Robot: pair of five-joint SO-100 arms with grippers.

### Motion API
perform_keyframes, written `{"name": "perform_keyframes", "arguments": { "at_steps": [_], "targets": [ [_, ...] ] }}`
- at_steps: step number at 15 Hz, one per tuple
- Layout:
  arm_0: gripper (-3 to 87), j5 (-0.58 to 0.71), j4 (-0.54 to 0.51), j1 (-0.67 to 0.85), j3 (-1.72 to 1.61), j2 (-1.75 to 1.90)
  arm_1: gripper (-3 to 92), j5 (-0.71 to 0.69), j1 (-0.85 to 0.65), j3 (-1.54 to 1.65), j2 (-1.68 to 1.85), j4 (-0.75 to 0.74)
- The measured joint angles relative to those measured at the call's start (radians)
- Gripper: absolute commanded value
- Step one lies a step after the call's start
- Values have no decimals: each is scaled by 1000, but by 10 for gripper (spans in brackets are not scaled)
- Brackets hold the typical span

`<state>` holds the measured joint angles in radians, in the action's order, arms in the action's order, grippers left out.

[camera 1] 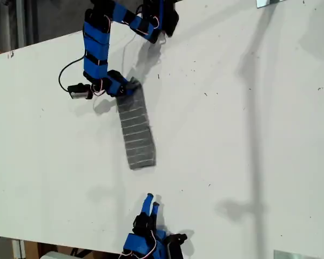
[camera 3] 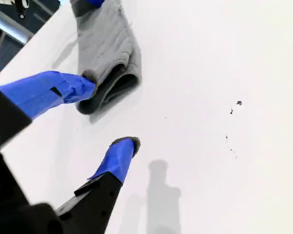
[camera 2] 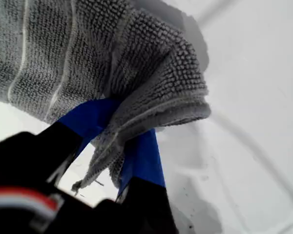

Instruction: Grasp corners of a square towel and fold twice.

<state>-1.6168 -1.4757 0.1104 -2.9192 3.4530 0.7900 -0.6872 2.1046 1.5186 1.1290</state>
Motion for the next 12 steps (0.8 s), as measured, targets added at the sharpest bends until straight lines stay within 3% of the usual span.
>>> {"name": "perform_keyframes", "arguments": {
  "at_steps": [4,8,12],
  "targets": [
    [224,9,46,-5,-51,8,-1,206,26,325,385,21],
    [221,12,107,-18,-161,5,-1,483,166,437,942,273],
    [220,48,118,12,-173,2,-1,557,253,380,1147,397]
  ]
}}
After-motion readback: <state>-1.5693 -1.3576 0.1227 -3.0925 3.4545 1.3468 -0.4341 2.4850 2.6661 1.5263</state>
